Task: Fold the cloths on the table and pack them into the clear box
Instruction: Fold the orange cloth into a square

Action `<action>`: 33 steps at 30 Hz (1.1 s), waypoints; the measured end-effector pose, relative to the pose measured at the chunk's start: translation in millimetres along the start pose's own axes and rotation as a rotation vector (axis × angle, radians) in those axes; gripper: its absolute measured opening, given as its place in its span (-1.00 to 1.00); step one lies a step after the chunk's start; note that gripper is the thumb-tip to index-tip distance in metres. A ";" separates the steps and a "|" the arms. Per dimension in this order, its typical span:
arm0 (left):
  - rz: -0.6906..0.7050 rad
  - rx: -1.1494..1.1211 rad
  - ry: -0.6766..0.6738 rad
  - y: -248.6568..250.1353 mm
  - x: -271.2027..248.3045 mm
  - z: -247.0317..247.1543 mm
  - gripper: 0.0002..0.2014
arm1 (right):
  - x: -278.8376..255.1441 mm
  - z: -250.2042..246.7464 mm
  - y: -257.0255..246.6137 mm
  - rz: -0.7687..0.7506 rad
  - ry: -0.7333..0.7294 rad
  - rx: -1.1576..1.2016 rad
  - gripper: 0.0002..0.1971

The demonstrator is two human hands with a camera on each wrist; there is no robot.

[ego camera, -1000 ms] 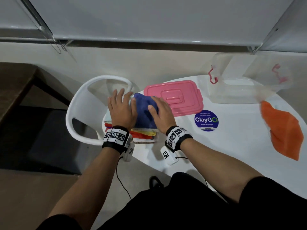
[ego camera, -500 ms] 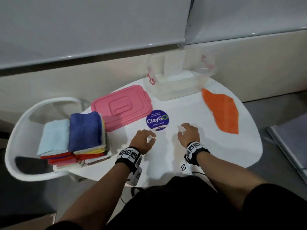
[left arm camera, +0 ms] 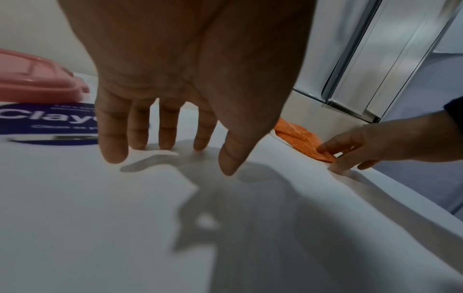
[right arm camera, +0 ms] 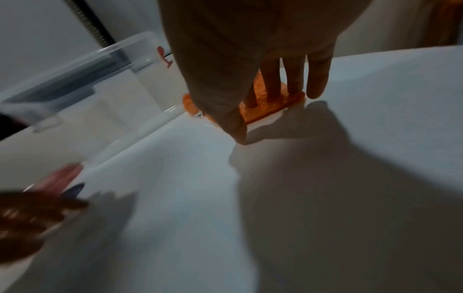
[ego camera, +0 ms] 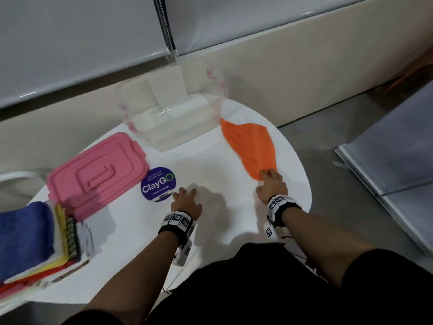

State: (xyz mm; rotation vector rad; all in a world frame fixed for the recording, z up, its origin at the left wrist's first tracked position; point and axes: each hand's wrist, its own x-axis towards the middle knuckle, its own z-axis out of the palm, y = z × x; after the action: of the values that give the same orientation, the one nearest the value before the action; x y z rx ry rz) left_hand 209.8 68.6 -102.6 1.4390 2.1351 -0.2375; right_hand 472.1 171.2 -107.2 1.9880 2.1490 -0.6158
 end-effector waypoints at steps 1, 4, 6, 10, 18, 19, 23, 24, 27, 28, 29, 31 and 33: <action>-0.008 -0.008 0.006 7.9 0.8 1.6 -0.42 | 2.0 0.0 0.9 -0.035 0.007 -0.057 -0.49; 0.007 -0.040 0.027 29.6 1.4 6.4 -0.41 | 7.1 -1.6 -3.6 -0.101 0.036 -0.169 -0.60; 0.040 -0.074 0.023 41.5 0.6 8.5 -0.45 | 10.4 -4.4 -5.6 -0.124 0.040 -0.192 -0.61; 0.114 -0.132 0.004 60.6 -2.1 7.4 -0.56 | 14.3 -5.5 -3.2 -0.144 0.053 -0.169 -0.67; 0.168 -0.557 0.094 63.7 1.2 -11.2 -0.15 | -17.4 -36.5 -63.4 -0.497 -0.026 0.602 -0.92; 0.175 -0.601 0.154 61.3 1.1 -16.8 -0.20 | -20.7 -43.6 -75.0 -0.488 -0.069 0.697 -0.93; 0.249 -0.666 0.317 45.8 -3.3 -38.7 -0.57 | -22.3 -64.7 -105.9 -0.463 -0.162 0.810 -0.92; 0.255 -0.702 0.308 42.2 -5.6 -44.0 -0.66 | -21.3 -69.5 -111.4 -0.458 -0.178 0.846 -0.91; 0.262 -0.873 0.286 36.8 -14.9 -62.2 -0.75 | -18.5 -81.6 -126.7 -0.446 -0.135 0.895 -0.88; 0.260 -0.915 0.297 35.6 -16.3 -66.5 -0.76 | -19.9 -86.7 -131.1 -0.436 -0.129 0.916 -0.90; 0.263 -0.944 0.312 34.6 -18.7 -71.0 -0.77 | -21.1 -91.4 -136.1 -0.419 -0.138 0.949 -0.91; 0.290 -0.991 0.330 31.4 -21.8 -77.4 -0.75 | -22.2 -97.9 -146.2 -0.371 -0.171 1.033 -0.91; 0.315 -1.046 0.314 27.2 -25.0 -81.6 -0.65 | -22.1 -101.7 -155.5 -0.300 -0.232 1.130 -0.88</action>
State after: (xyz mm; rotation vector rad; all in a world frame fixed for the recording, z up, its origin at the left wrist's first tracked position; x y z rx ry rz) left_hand 213.3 95.2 -17.2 1.1352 1.7120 1.1158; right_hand 339.0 185.1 23.5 1.7378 2.1284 -2.3711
